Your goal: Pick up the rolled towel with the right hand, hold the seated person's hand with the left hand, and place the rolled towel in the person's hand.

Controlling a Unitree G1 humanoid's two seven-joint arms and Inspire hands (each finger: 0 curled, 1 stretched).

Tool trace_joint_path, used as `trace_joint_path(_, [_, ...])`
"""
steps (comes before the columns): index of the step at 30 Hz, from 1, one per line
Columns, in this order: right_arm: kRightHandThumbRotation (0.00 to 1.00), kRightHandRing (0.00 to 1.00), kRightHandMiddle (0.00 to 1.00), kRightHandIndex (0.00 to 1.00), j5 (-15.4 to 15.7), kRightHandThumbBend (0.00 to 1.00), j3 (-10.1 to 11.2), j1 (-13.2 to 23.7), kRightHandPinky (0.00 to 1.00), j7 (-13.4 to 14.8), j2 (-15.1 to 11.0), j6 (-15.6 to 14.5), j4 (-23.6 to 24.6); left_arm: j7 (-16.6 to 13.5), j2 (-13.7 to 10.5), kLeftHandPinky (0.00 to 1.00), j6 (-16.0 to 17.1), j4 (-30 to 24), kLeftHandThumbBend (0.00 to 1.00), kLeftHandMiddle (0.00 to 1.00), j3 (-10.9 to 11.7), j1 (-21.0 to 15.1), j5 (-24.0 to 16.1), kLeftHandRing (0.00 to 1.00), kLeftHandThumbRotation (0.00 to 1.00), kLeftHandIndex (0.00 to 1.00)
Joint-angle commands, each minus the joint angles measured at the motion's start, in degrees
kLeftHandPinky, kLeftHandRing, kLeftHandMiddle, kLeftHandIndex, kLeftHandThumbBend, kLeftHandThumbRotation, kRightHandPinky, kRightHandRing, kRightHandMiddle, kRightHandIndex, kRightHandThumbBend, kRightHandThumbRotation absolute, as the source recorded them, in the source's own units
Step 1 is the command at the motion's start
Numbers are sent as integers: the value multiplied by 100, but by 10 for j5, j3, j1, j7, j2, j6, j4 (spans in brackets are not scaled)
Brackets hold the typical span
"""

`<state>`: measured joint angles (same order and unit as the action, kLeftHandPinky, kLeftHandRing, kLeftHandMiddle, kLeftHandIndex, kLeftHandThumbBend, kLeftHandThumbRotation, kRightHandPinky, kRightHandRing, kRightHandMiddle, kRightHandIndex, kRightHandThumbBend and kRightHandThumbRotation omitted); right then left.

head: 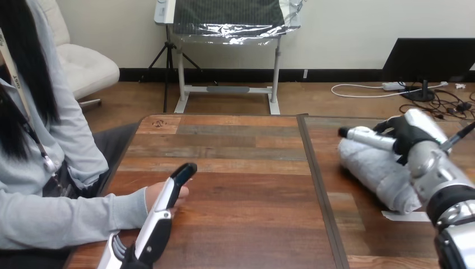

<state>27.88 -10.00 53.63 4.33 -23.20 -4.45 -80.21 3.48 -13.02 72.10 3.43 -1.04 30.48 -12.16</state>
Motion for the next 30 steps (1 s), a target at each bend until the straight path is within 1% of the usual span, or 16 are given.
trace_joint_path(1, [73,93,93,95,14,100,-13,6,72,-8,17,-3,4,2,4,100,1,-35,100,100,2,-2,-4,100,80,100])
trace_joint_path(6, [69,95,94,97,5,100,-3,-2,71,-14,26,-4,4,0,10,100,3,-42,100,100,8,7,-11,100,78,100])
trace_joint_path(8, [66,96,94,96,7,100,-4,-4,70,-14,29,-5,4,0,10,100,3,-45,100,100,7,12,-10,100,78,100])
trace_joint_path(9, [66,96,94,96,15,100,-14,-6,70,-14,32,-6,4,0,9,100,3,-44,100,100,5,14,-7,100,78,100])
trace_joint_path(11, [65,93,91,95,26,100,-25,-9,62,-14,34,-6,3,-1,9,100,2,-45,100,100,2,20,-5,100,78,100])
trace_joint_path(14, [63,92,91,95,14,100,-10,-13,55,-19,40,-11,3,1,6,100,-1,-57,100,100,2,29,-4,100,77,100])
trace_joint_path(15, [62,92,91,94,18,100,-14,-15,54,-16,44,-16,3,2,3,100,-5,-62,100,100,-1,33,0,100,77,100])
trace_joint_path(17, [59,85,87,92,26,100,-22,-17,47,-13,47,-22,2,4,0,100,-9,-68,100,100,-5,42,5,100,76,100])
trace_joint_path(18, [59,85,87,92,29,100,-24,-19,47,-10,49,-22,2,1,5,100,1,-63,100,100,0,40,1,100,76,100])
trace_joint_path(20, [58,79,84,90,30,100,-25,-23,41,-8,51,-20,2,-3,13,99,13,-57,100,100,6,38,-6,99,76,100])
trace_joint_path(23, [58,73,78,85,56,100,-50,-27,37,-4,56,-25,1,0,2,99,16,-54,100,100,-6,38,8,99,75,100])
trace_joint_path(24, [58,71,76,84,47,100,-39,-30,37,3,59,-25,2,1,1,100,17,-54,100,100,-3,41,5,99,75,100])
trace_joint_path(26, [50,74,78,80,32,100,-22,-34,35,12,63,-24,3,1,2,99,19,-54,100,100,3,43,0,100,75,100])
trace_joint_path(27, [48,75,78,80,25,100,-14,-38,34,22,66,-21,3,2,0,99,23,-54,100,100,6,42,-2,100,75,100])
trace_joint_path(29, [39,76,79,78,19,100,-9,-42,36,32,69,-19,4,3,-3,99,29,-53,100,100,7,40,-3,100,76,100])
trace_joint_path(30, [35,77,80,77,28,100,-18,-45,37,41,71,-16,4,3,-4,99,29,-53,100,100,5,42,0,100,76,100])
